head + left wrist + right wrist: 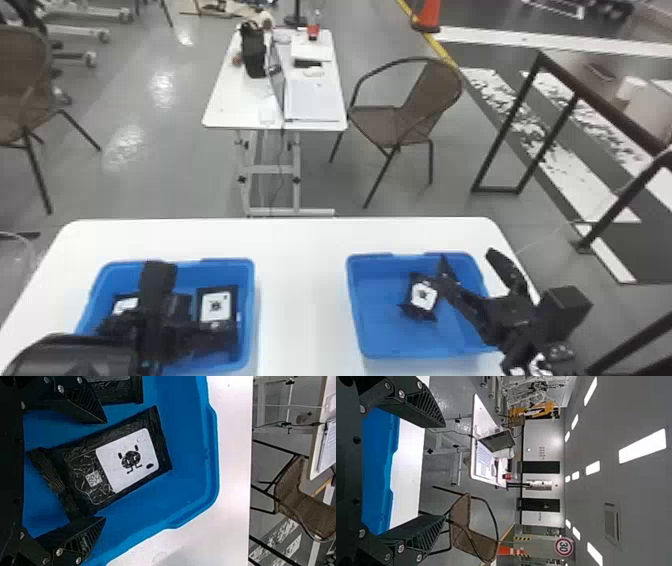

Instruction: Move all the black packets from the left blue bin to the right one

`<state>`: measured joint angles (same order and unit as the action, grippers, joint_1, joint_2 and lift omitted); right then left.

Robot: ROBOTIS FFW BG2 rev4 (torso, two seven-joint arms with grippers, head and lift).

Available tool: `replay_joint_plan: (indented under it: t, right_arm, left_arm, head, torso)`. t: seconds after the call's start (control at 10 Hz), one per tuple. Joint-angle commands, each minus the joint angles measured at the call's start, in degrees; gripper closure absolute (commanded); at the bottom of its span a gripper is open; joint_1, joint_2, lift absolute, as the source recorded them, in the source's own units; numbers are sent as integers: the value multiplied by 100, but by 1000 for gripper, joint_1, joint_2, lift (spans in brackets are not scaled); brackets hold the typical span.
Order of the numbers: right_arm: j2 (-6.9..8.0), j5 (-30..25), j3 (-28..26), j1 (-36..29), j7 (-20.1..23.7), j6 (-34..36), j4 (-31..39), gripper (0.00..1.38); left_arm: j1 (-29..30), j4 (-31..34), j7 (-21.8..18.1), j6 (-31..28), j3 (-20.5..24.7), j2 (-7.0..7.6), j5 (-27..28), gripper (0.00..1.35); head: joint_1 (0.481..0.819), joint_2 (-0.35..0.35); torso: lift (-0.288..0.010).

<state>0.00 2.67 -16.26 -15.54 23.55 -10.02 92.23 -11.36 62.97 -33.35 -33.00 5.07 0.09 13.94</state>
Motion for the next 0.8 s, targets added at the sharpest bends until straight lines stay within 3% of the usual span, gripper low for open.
replay_joint_plan:
  t: [0.0,0.1,0.3,0.4,0.7]
  right_arm:
    - [5,93,0,-1,0,0,-39,222]
    - [5,111,0,7,0,0,-56,222]
    - [5,163,9,-1,9,0,-83,223]
    - [5,225,0,-28,9,0,-100,223]
    - [5,339,9,-63,9,0,-118,223]
  left_arm:
    - [-235,-540,206,224,-59,-1,-67,180]
    - [-402,-971,285,496,-59,-1,-190,269]
    - [-428,-1173,294,1225,-208,105,-568,1067]
    - [-384,-1173,145,1515,-199,166,-726,1184]
    - [-130,-874,-611,2280,-331,456,-1253,1185]
  head:
    - [695,-141]
    - [695,-139]
    - [695,-146]
    - [695,-151]
    - [695,-164]
  torso:
    - [0]
    - [0]
    - [0]
    - [0]
    - [0]
